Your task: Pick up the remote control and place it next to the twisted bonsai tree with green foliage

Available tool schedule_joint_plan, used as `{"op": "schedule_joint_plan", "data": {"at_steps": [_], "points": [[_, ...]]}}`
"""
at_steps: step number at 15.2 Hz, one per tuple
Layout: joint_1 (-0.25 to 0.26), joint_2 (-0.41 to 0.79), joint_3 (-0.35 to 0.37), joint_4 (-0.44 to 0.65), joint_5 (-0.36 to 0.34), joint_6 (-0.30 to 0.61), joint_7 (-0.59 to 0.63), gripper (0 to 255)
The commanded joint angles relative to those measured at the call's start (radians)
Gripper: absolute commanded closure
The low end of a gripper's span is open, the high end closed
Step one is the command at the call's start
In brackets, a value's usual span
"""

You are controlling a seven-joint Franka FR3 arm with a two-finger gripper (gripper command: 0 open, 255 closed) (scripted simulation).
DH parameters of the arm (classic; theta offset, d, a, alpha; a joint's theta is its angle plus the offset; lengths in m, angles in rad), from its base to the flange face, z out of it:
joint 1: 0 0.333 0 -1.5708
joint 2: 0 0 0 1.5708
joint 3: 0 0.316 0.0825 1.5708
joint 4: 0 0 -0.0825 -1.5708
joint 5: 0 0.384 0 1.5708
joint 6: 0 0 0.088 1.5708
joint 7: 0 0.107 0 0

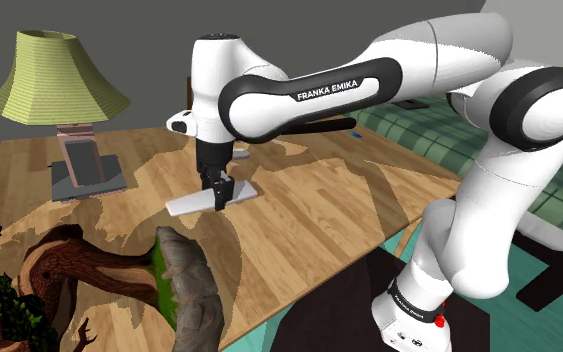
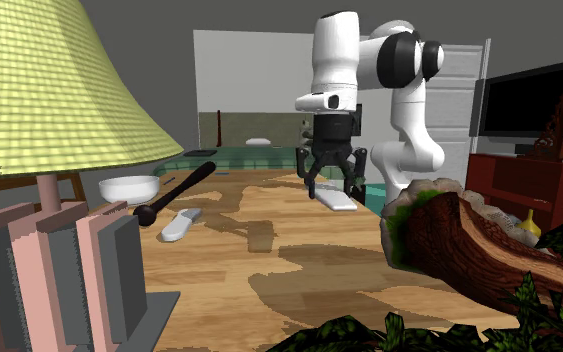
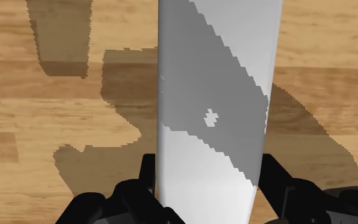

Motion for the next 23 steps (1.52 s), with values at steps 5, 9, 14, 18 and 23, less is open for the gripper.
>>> {"op": "schedule_joint_plan", "data": {"at_steps": [5,9,14,18,23], "points": [[0.001,0.023,0.001,-0.054,-0.003,0.077,0.005,255],[0.002,0.042,0.001,-0.085,-0.006,0.127,0.007,255],[0.002,0.070,0.000,-0.119,-0.010,0.190,0.011,255],[0.003,0.096,-0.001,-0.143,-0.014,0.239,0.014,255],[0.004,0.121,-0.001,-0.160,-0.018,0.280,0.017,255]]}}
